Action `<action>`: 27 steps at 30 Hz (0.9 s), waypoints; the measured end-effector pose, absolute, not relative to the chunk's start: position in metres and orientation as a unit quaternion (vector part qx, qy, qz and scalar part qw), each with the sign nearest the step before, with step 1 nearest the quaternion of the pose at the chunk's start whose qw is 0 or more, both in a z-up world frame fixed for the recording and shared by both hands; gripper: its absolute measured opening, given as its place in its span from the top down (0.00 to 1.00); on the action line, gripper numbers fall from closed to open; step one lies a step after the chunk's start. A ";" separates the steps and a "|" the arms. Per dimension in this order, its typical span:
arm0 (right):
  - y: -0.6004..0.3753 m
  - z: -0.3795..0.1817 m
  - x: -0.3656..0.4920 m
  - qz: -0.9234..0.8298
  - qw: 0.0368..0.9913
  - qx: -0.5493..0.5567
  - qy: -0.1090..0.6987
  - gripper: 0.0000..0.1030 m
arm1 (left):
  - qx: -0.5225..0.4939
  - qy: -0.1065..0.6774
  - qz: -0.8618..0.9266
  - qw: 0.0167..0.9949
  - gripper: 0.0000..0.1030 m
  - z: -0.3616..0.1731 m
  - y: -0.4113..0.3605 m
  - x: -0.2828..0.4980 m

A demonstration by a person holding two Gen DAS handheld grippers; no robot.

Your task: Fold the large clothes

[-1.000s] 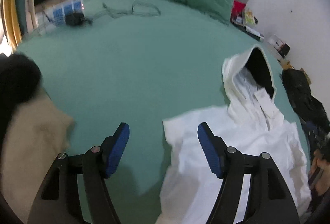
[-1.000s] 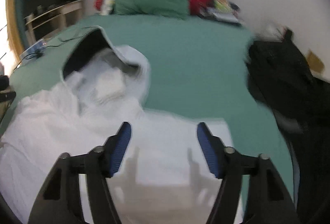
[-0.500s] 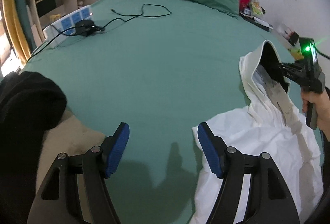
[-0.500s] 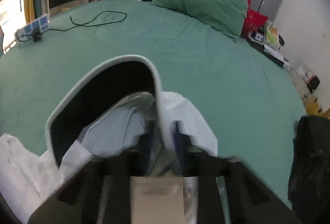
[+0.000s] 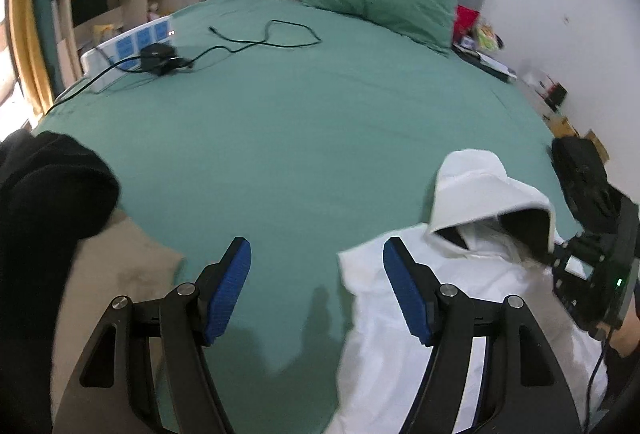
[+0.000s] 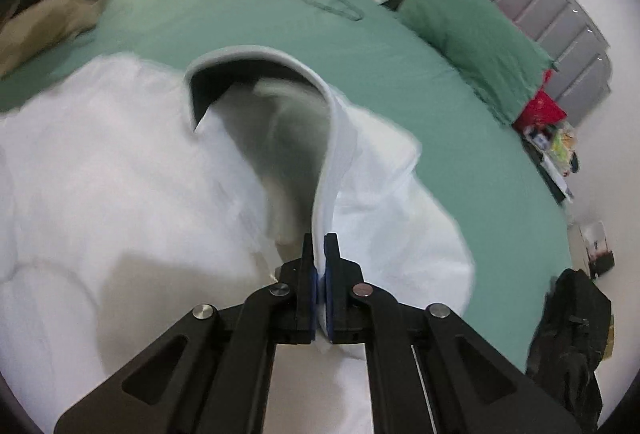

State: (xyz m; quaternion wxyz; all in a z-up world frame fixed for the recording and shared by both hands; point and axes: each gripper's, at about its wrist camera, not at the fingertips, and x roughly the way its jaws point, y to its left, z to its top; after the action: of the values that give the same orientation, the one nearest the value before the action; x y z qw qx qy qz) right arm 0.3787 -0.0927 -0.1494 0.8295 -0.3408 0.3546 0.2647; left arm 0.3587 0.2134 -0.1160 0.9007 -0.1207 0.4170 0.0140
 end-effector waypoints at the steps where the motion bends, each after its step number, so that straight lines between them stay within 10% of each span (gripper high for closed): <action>1: -0.096 -0.158 0.376 0.281 0.817 -0.337 0.374 0.92 | -0.117 0.418 0.009 0.901 0.30 -0.117 0.209 0.358; 10: -0.140 -0.113 0.404 0.367 0.802 -0.186 0.433 0.42 | -0.099 0.430 0.011 0.897 0.30 -0.125 0.196 0.360; 20: -0.169 -0.031 0.487 0.333 0.863 -0.062 0.375 0.21 | -0.130 0.428 0.046 0.893 0.30 -0.126 0.234 0.362; 27: -0.117 -0.079 0.560 0.348 0.816 -0.083 0.453 0.09 | -0.136 0.441 0.055 0.886 0.30 -0.136 0.248 0.369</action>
State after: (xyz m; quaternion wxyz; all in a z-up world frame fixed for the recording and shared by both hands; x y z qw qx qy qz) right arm 0.5601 -0.1166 -0.0791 0.8164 -0.0831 0.4531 0.3483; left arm 0.3686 0.2475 -0.1360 0.8856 -0.1357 0.4407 0.0551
